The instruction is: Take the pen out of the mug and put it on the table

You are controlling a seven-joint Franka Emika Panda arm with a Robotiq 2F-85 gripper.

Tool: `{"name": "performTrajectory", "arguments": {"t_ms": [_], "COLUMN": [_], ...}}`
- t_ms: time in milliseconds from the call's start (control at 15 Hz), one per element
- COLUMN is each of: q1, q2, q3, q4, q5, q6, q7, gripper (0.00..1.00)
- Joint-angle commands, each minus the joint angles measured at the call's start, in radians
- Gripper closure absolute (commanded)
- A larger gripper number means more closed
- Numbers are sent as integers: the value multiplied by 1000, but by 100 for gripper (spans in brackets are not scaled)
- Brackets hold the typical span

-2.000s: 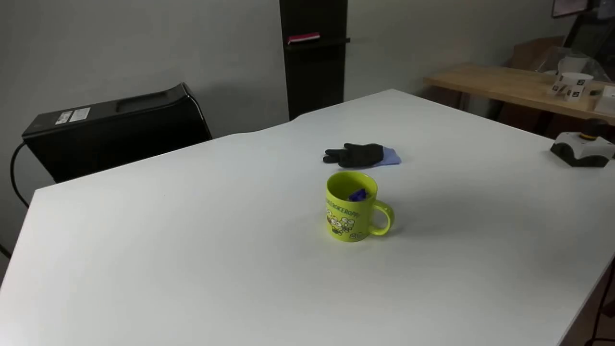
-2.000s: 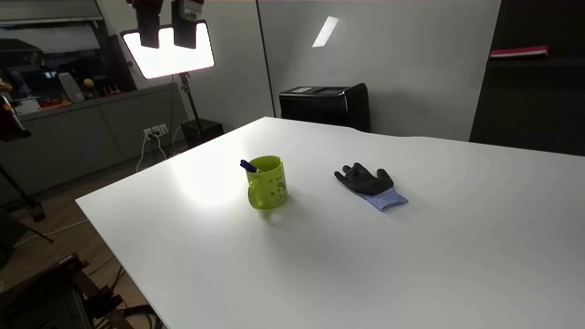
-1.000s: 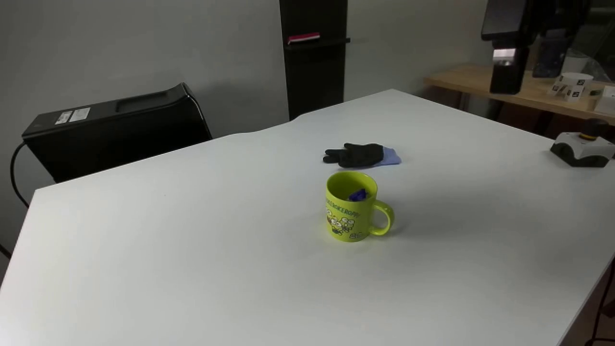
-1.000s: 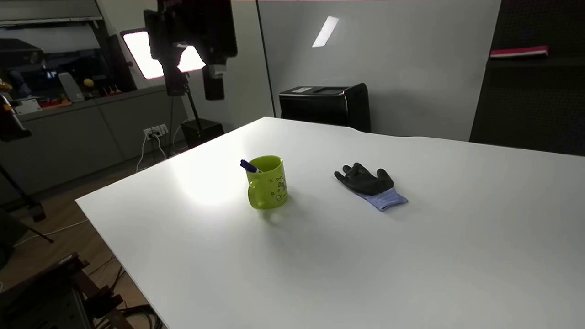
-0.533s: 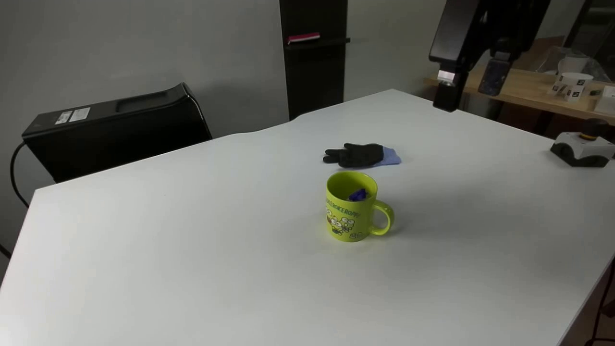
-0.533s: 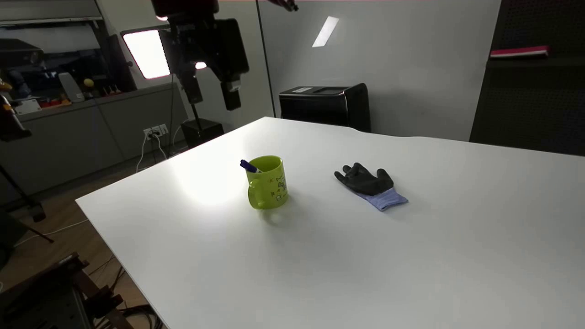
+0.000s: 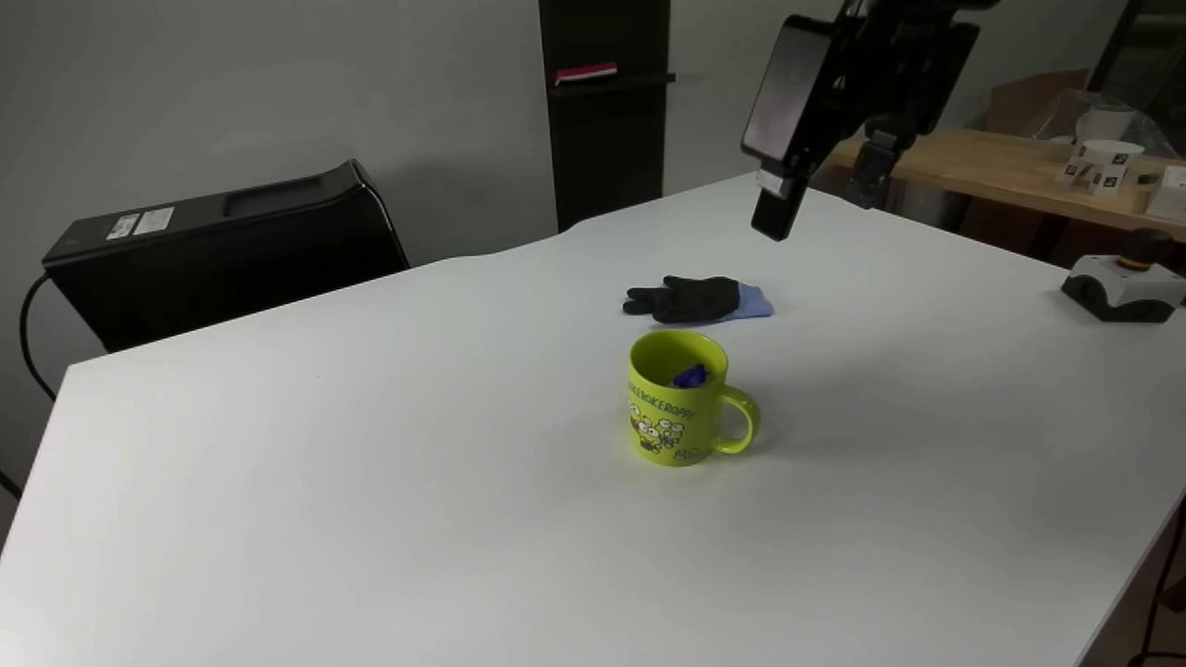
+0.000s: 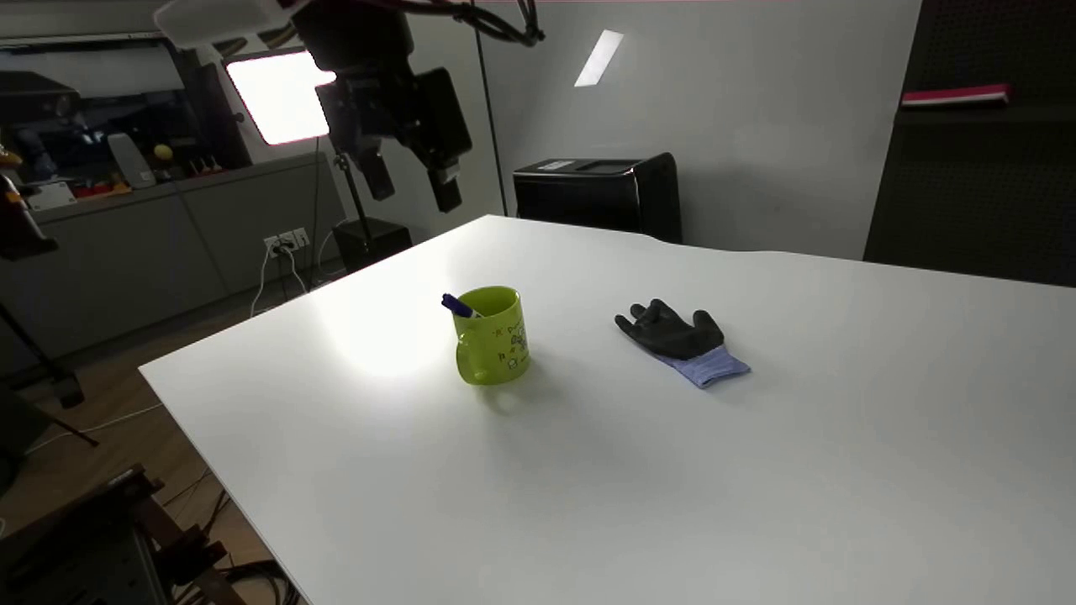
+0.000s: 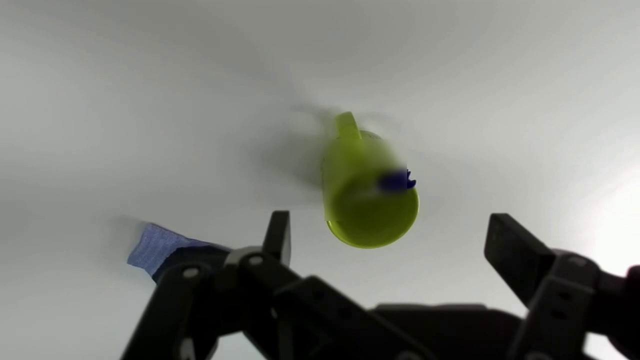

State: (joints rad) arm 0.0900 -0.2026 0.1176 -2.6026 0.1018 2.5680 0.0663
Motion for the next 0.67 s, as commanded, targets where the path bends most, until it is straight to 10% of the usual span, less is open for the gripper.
{"name": "performTrajectory", "arguments": {"t_ms": [0, 600], "q1": [3, 13], "q2": [81, 163], "q3": [23, 32], "q4": [42, 52], "q5": [-23, -100], "q6": [52, 92], "q7": [99, 164], "gripper": [0, 0]}}
